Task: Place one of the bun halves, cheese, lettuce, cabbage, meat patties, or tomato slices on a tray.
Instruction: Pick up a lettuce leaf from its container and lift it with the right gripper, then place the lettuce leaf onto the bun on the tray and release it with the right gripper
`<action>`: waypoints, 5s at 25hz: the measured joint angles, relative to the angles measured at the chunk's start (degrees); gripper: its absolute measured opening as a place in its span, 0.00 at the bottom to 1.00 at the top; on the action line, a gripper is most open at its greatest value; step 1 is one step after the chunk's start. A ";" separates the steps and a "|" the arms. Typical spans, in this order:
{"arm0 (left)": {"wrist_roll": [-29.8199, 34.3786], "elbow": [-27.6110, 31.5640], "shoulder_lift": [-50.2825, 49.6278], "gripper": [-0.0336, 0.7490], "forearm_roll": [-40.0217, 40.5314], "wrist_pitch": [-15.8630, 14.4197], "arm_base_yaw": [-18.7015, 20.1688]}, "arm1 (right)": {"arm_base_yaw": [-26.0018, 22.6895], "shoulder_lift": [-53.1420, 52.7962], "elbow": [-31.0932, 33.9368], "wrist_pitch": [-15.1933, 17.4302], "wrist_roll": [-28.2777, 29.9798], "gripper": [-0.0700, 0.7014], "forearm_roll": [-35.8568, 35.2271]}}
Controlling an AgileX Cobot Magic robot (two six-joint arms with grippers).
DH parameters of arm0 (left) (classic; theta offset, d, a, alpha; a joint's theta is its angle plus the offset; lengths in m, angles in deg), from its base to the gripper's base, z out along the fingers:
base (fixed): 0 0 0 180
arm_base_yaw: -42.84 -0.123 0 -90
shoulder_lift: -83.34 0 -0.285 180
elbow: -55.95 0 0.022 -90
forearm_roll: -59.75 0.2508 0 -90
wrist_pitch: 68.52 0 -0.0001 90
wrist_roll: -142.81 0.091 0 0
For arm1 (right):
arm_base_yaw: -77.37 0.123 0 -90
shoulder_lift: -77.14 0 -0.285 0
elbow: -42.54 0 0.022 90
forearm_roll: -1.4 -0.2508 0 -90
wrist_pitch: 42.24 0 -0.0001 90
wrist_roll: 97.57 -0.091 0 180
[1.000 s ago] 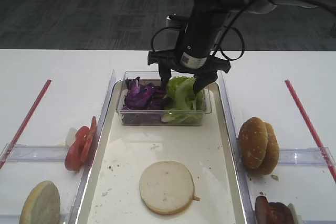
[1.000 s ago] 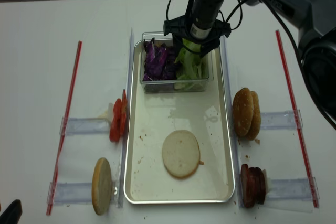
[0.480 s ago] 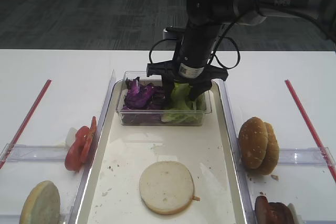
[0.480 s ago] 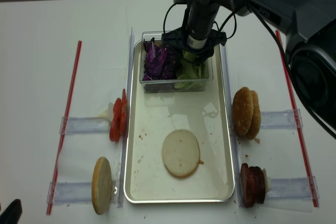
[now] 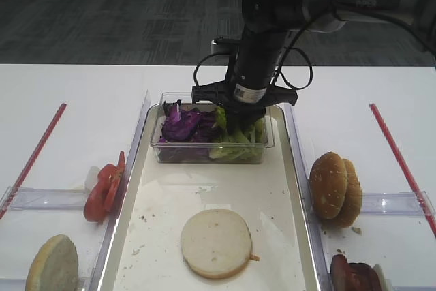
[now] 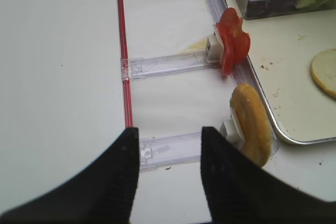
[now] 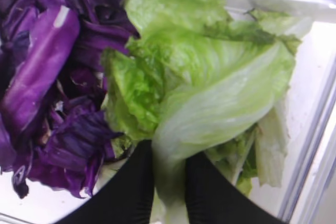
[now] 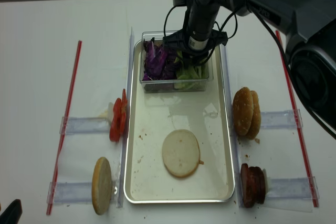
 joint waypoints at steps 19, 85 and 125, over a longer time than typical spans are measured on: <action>0.00 0.00 0.00 0.39 0.00 0.00 0.00 | 0.13 0.00 -4.87 7.26 0.00 0.16 0.50; 0.00 0.00 0.00 0.39 0.00 0.00 0.00 | 17.52 -24.03 32.59 -6.84 -2.56 0.14 -3.94; 0.00 0.00 0.00 0.39 0.00 0.00 0.00 | 17.52 -17.53 31.62 -3.69 -1.80 0.81 -6.41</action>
